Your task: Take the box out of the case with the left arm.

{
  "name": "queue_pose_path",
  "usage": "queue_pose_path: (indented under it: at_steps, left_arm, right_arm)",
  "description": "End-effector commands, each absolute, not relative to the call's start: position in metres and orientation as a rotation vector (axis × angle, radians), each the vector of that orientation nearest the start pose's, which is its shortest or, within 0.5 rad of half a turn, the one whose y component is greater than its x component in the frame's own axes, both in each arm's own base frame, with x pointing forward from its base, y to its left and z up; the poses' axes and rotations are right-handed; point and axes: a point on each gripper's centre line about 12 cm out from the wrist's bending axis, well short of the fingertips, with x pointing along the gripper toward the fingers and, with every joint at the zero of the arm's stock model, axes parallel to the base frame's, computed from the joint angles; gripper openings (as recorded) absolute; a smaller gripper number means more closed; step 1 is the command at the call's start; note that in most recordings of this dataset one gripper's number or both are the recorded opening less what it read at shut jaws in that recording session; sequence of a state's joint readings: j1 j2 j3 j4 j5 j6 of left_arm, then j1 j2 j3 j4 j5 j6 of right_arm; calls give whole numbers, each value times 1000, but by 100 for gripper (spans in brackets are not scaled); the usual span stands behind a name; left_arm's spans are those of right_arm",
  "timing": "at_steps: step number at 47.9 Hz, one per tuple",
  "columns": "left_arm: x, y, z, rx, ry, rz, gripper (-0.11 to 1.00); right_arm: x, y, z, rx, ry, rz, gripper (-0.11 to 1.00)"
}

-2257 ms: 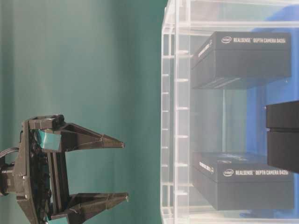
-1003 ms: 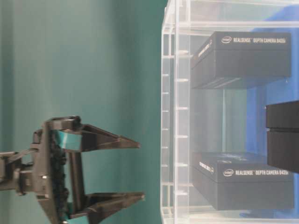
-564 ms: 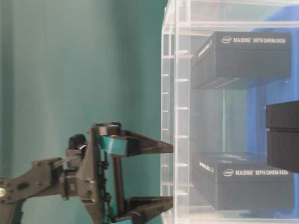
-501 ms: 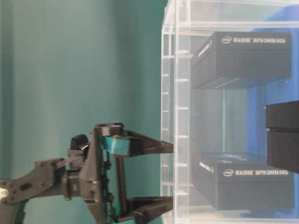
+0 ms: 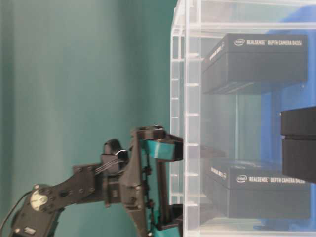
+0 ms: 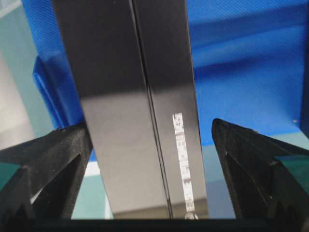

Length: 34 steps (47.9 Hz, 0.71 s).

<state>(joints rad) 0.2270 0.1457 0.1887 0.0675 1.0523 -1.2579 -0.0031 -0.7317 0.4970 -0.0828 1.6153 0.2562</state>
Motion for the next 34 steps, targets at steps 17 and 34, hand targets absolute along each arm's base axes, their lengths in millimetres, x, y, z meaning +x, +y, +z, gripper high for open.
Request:
queue_pose_path:
  at_steps: [17,34]
  left_arm:
    - [392,98,204,-1124,1056,1052,97]
    - [392,98,204,-1136,1053,1060,96]
  right_arm:
    - [159,-10,351,166,1340,-248,0]
    - [159,-10,352,167,1336,-248,0]
